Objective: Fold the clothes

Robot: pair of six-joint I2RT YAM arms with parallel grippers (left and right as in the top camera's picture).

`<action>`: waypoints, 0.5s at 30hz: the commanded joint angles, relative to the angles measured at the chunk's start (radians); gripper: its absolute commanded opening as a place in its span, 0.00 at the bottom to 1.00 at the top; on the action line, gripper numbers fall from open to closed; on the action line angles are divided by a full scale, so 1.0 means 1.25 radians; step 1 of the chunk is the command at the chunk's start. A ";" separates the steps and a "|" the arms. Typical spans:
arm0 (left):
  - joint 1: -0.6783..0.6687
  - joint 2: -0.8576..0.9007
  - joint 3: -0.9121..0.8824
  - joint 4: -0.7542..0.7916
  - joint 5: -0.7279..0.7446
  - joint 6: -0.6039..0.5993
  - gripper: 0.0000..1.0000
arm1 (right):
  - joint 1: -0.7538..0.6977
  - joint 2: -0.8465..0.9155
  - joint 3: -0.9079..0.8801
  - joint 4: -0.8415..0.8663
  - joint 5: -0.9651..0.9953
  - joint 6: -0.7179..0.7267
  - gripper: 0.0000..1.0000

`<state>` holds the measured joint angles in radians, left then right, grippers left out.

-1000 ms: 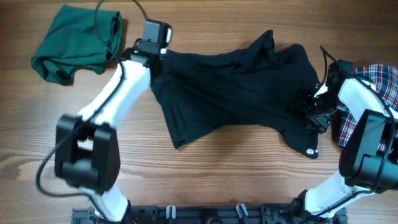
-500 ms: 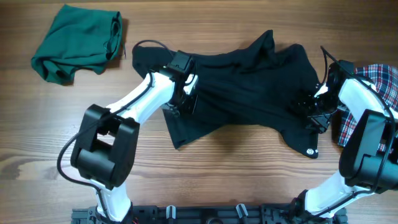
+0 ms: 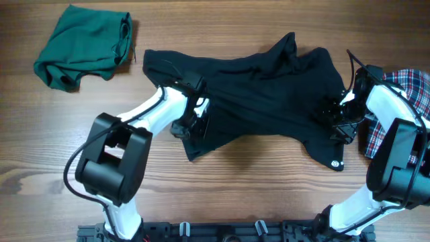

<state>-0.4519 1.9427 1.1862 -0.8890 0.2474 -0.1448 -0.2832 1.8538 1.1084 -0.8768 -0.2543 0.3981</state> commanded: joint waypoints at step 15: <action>-0.006 0.013 -0.159 -0.058 0.013 -0.067 0.04 | -0.001 -0.036 0.221 -0.049 -0.008 -0.026 1.00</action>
<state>-0.4515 1.8961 1.0649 -0.9550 0.3305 -0.2012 -0.2829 1.8526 1.3228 -0.9390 -0.2577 0.3870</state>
